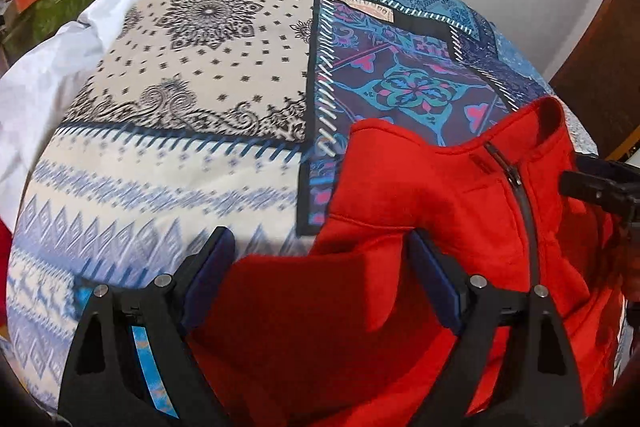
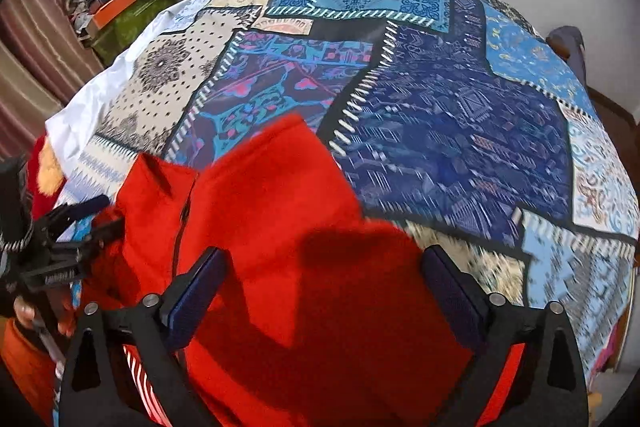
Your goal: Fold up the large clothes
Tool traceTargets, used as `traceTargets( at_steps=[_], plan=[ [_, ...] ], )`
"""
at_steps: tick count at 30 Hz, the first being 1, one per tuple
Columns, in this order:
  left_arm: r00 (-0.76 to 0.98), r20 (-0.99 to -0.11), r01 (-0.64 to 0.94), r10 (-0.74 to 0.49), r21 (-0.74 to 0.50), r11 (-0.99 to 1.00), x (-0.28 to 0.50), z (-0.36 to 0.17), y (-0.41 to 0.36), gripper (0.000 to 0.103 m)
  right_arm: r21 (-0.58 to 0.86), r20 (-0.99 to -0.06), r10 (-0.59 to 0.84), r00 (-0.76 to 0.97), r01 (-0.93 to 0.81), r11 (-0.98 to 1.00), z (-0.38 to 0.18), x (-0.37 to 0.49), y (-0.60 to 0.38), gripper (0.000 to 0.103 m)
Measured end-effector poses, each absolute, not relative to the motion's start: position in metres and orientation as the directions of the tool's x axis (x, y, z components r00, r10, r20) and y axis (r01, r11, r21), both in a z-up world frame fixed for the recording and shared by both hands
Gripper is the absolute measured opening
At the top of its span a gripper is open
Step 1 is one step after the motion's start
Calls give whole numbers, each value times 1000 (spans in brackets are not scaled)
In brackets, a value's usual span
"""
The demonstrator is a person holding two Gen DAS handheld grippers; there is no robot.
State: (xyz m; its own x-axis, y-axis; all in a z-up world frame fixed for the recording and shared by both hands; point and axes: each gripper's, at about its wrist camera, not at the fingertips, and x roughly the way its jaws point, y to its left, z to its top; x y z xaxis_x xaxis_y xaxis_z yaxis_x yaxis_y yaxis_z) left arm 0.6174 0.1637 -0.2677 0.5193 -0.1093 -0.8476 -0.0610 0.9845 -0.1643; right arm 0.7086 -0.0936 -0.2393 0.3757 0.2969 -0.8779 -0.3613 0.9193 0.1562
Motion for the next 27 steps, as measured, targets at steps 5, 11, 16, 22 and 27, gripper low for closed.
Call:
traceTargets(
  at_steps=[5,11,16,22,27],
  plan=[
    [528,-833,-39,-168,-221,975,627,-269,156,63,135,-861,302,409,-389,911,-241,707,-75,64],
    [553,-825,-17,-116,-151,988,618,-252,132,9,155,-853,335,399,-420,894,-229,692,-74,15],
    [625,-772,46,-117,-113,992,582,-205,126,7,186,-833,378,403,-440,879,-204,669,-84,9],
    [658,-743,117,-125,-63,991,517,-159,117,7,191,-804,415,426,-477,858,-168,615,-99,8],
    [656,-741,139,-143,-68,988,458,-151,109,6,208,-774,461,434,-513,833,-142,555,-111,8]
  ],
)
